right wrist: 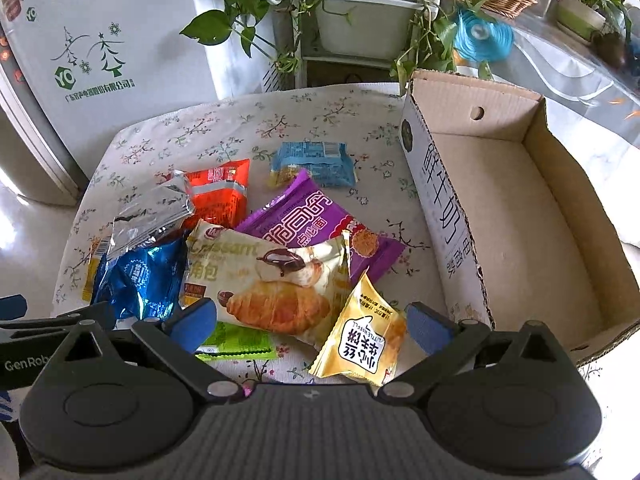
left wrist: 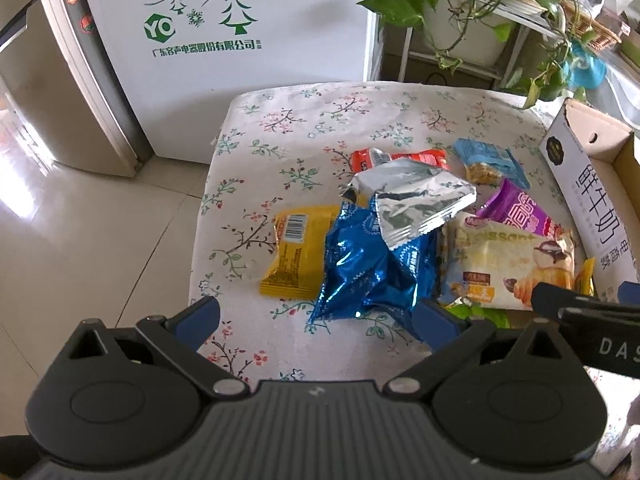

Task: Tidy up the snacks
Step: 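Lower the left tool toward the silver foil packet on the pile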

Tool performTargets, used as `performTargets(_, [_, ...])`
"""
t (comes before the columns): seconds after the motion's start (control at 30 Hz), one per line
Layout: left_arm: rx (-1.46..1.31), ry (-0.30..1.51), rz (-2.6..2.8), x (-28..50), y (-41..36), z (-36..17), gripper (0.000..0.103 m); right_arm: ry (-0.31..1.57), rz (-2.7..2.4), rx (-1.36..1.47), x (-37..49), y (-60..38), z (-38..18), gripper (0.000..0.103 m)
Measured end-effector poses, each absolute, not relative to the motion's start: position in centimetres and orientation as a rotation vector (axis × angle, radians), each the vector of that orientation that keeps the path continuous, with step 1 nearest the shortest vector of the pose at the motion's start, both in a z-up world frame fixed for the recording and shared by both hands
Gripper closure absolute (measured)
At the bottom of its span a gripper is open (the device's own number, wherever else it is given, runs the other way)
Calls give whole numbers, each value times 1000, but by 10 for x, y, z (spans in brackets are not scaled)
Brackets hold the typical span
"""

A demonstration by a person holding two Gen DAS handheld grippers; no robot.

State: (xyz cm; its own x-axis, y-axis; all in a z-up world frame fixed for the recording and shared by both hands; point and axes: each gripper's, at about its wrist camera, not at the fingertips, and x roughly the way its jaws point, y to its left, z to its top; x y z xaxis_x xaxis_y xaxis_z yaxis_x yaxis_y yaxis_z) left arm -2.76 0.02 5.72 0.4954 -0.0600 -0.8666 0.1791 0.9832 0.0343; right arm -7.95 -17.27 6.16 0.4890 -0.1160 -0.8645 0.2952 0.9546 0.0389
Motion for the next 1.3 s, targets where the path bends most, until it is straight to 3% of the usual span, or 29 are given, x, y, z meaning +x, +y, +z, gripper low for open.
performTargets(1.3, [206, 1011, -86, -31, -19, 55, 3, 1038, -294, 86, -83, -169, 60, 0])
